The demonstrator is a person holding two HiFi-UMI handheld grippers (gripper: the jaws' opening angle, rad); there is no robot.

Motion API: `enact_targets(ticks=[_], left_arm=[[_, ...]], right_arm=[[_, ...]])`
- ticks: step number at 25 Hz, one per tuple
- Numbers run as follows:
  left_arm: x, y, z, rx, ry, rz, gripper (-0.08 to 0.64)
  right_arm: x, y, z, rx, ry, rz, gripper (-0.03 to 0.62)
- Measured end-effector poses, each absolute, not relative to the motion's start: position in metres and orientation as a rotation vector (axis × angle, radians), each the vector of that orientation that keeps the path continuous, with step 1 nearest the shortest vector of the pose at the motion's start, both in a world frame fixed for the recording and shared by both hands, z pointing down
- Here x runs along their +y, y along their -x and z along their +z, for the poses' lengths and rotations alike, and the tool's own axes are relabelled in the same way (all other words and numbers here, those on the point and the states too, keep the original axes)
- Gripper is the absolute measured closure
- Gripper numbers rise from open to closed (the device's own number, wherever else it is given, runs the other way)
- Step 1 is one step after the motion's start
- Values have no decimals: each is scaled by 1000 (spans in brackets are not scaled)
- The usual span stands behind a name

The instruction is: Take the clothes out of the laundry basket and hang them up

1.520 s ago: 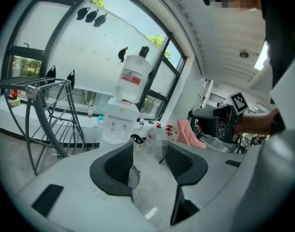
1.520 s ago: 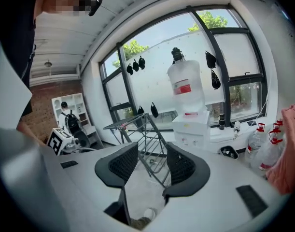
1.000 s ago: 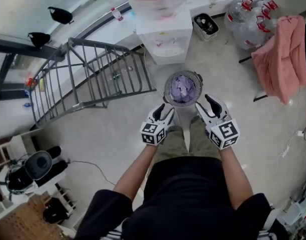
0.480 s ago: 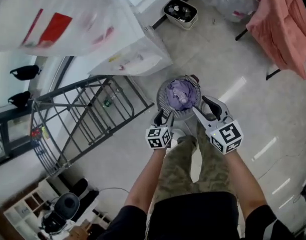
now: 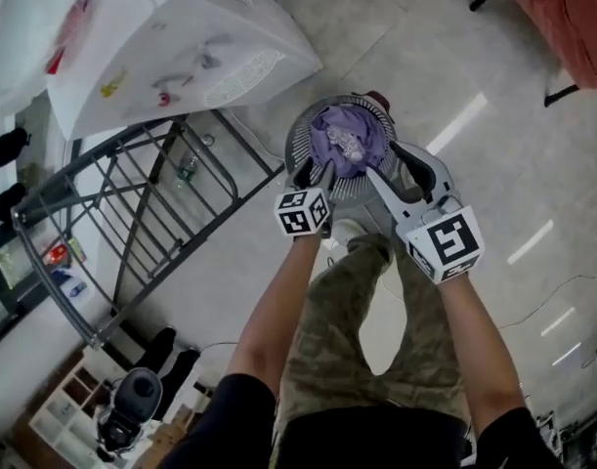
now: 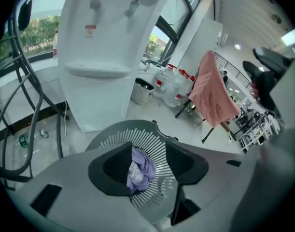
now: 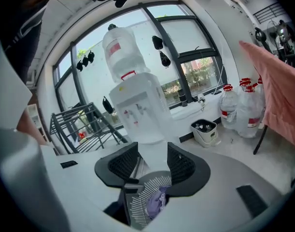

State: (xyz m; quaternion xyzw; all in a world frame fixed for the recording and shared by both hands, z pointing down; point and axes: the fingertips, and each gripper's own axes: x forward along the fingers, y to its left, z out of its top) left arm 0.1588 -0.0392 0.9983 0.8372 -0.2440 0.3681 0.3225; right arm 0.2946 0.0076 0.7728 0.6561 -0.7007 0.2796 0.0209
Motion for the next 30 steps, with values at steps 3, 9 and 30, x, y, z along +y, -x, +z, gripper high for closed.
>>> enact_targets(ticks=[3, 9, 30], left_arm=[[-52, -169, 1040, -651, -2192, 948, 359], [-58, -174, 1125, -638, -2141, 998, 356], [-83, -144, 1281, -818, -1919, 1203, 351]], right_arm=[[7, -298, 806, -2135, -2071, 869, 433], [-8, -290, 853, -2162, -2074, 890, 433], [-35, -305, 905, -2290, -1946, 991, 419]])
